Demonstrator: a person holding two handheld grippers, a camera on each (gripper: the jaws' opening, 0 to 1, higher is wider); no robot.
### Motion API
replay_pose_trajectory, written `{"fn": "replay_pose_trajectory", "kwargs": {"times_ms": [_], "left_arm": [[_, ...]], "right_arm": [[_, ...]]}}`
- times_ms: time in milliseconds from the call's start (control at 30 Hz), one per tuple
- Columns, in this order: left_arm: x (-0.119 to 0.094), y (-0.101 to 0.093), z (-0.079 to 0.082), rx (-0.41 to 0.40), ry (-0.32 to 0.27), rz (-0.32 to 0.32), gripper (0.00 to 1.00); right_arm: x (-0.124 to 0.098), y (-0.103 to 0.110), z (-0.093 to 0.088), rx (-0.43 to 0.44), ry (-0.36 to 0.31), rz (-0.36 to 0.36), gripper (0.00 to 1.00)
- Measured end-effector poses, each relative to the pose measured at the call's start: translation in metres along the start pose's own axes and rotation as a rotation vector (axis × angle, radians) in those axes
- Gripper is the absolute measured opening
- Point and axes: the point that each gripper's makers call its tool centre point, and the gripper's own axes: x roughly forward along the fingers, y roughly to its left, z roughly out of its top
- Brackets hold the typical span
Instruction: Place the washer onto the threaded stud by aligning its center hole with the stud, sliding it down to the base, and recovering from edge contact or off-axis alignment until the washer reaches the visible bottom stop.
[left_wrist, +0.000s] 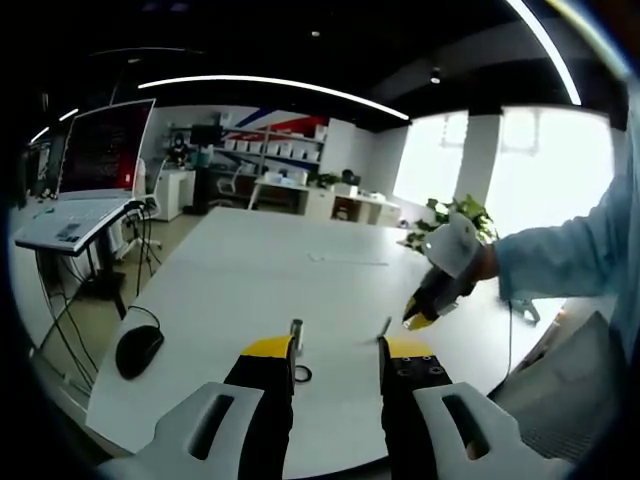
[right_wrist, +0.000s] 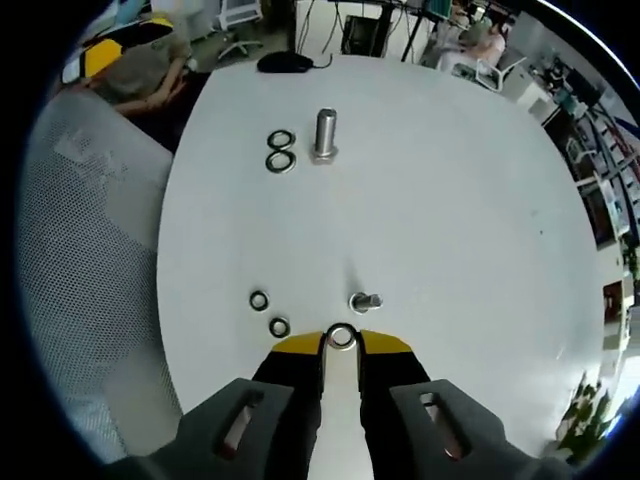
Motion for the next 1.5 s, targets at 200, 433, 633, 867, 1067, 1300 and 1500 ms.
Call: {"fn": "replay_pose_trajectory", "kwargs": {"times_ms": [200,433,633,867,1067,1300,1500], "left_arm": [[0.000,0.000,0.000,0.000,-0.001,0.000,0.31],[0.000,0.000,0.000,-0.001,0.000,-0.001,0.31],[0.000,0.000,0.000,0.000,0.001,-0.001,0.31],[0.000,0.000,-0.001,-0.001,0.002,0.000,0.31],[0.001,0.000,-0.001,-0.001,0.004,0.001,0.31],[0.001,0.001,-0.002,-0.001,0.009,0.001,0.31],[0.001,0.001,-0.002,-0.001,0.012,0.003,0.31]], "right_arm": [[-0.001,-0.009,0.007,0.003,-0.023,-0.035,0.14],[0.002,-0.015,0.014,-0.008,-0.038,-0.067,0.14],[0.006,-0.014,0.016,-0.025,-0.028,-0.071,0.14],[0.009,-0.021,0.017,-0.033,-0.028,-0.090,0.14],[0.013,-0.019,0.017,-0.028,-0.023,-0.078,0.14],[0.018,-0.019,0.016,-0.030,-0.013,-0.070,0.14],[0.023,-0.016,0.014,-0.033,0.003,-0.053,0.14]]}}
